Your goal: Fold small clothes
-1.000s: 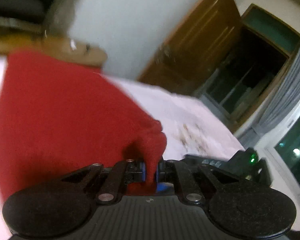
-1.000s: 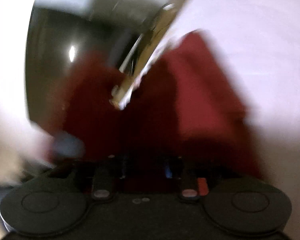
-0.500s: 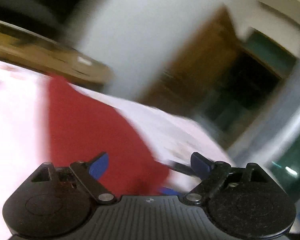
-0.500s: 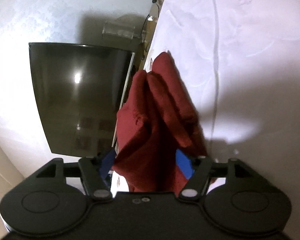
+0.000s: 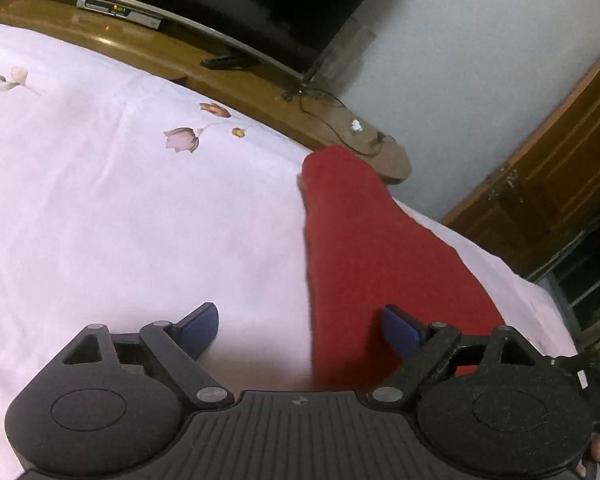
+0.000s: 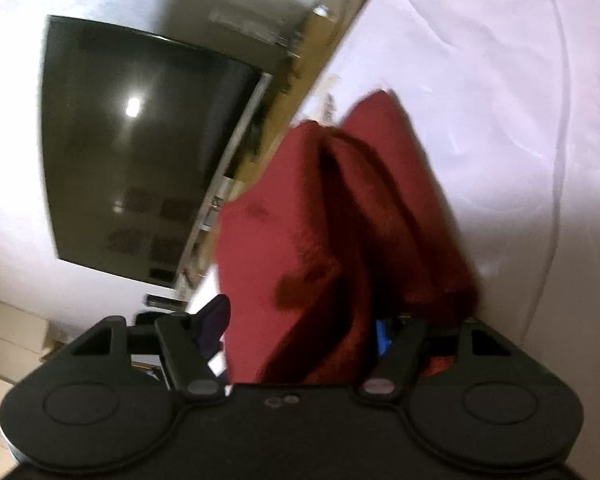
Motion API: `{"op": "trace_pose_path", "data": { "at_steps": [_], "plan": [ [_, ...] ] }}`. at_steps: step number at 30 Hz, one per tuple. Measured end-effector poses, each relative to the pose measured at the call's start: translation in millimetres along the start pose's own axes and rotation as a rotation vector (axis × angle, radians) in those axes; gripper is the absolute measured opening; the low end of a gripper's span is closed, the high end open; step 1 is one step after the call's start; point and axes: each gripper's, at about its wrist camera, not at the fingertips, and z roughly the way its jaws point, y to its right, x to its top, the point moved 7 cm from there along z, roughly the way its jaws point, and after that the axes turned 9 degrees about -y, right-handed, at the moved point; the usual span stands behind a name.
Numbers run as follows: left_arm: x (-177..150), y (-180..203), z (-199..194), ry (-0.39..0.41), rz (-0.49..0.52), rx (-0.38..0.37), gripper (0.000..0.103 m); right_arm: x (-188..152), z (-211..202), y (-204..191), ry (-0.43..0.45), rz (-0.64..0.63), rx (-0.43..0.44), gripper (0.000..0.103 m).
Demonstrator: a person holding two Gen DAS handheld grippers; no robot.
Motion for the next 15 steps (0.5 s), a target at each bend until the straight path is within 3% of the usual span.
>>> {"op": "trace_pose_path", "data": {
  "at_steps": [1, 2, 3, 5, 8, 11, 13, 15],
  "plan": [
    [-4, 2, 3, -0.001, 0.004, 0.005, 0.088, 1, 2, -2, -0.005, -0.015, -0.012, 0.058],
    [-8, 8, 8, -0.002, 0.019, 0.019, 0.088, 2, 4, -5, -0.006, -0.047, -0.040, 0.031],
    [-10, 9, 4, -0.004, 0.032, 0.030, 0.088, 2, 6, -8, -0.004, -0.099, -0.091, 0.016],
    [-4, 16, 3, 0.007, 0.055, 0.036, 0.088, -2, 4, -15, 0.014, -0.182, -0.151, 0.014],
    [2, 30, -6, 0.054, 0.102, 0.024, 0.088, -14, -17, -39, 0.091, -0.310, -0.151, 0.013],
    [-1, 41, 2, 0.027, 0.161, 0.040, 0.088, -27, -36, -50, 0.139, -0.371, -0.160, 0.013],
    [-8, 41, 17, -0.039, 0.179, 0.066, 0.088, -30, -38, -36, 0.155, -0.365, -0.204, 0.013],
    [-9, 40, 19, -0.040, 0.155, 0.050, 0.088, -21, -24, 1, 0.117, -0.245, -0.235, 0.013]
  ]
}}
